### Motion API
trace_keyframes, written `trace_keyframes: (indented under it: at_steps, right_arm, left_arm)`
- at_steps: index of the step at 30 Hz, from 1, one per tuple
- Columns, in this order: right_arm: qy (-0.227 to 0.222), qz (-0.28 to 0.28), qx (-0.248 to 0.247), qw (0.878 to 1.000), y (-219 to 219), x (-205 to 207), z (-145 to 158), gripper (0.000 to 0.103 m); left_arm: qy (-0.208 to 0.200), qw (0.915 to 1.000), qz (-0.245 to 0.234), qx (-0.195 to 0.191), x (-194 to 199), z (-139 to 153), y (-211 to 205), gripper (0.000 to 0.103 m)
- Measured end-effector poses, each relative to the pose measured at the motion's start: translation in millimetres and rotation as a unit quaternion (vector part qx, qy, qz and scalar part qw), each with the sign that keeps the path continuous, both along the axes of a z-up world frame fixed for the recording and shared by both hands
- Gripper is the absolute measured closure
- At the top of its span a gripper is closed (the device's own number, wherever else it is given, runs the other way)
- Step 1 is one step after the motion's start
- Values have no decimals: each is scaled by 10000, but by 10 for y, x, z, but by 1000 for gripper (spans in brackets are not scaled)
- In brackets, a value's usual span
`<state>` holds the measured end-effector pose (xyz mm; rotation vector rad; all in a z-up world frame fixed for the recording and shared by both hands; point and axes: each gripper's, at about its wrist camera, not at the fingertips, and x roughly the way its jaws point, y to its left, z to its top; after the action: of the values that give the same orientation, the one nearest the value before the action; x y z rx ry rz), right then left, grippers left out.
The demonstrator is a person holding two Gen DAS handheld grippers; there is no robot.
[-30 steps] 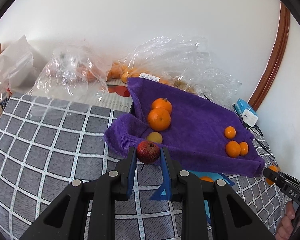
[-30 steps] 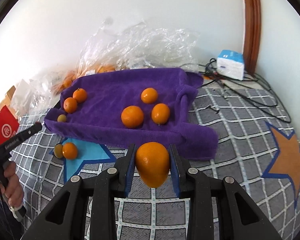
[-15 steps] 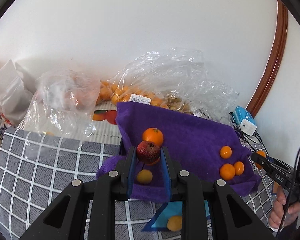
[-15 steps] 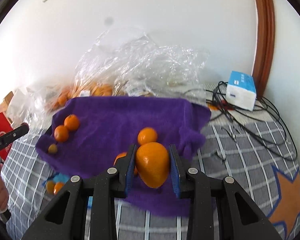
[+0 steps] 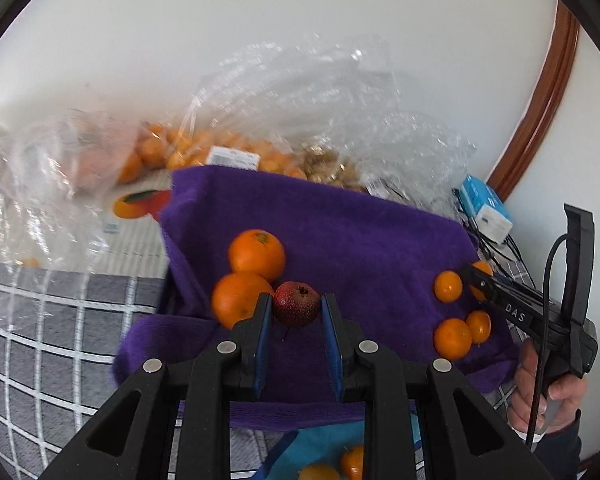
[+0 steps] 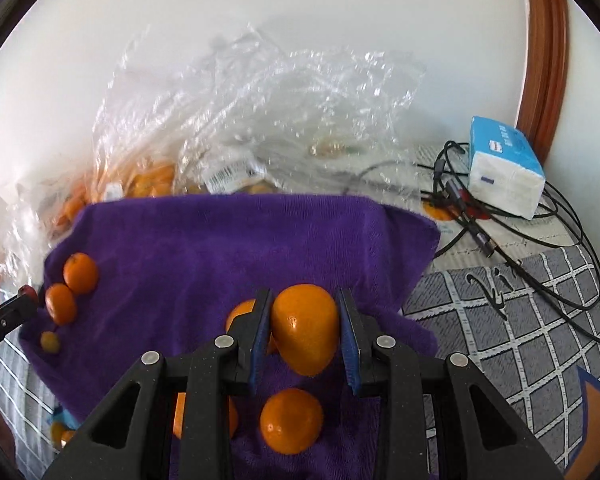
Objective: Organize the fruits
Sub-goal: 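Open both grippers to drop the oval fruit and red fruit on the towel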
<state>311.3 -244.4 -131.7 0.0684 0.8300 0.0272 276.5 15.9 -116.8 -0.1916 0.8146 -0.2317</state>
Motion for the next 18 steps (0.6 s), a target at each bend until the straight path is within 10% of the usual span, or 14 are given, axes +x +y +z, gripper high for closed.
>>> trace_keyframes:
  at_steps: [18]
  right_arm:
    - [167, 14, 364, 9992, -142, -36, 49, 64]
  left_arm:
    - [463, 9981, -129, 379, 28, -300, -100, 80]
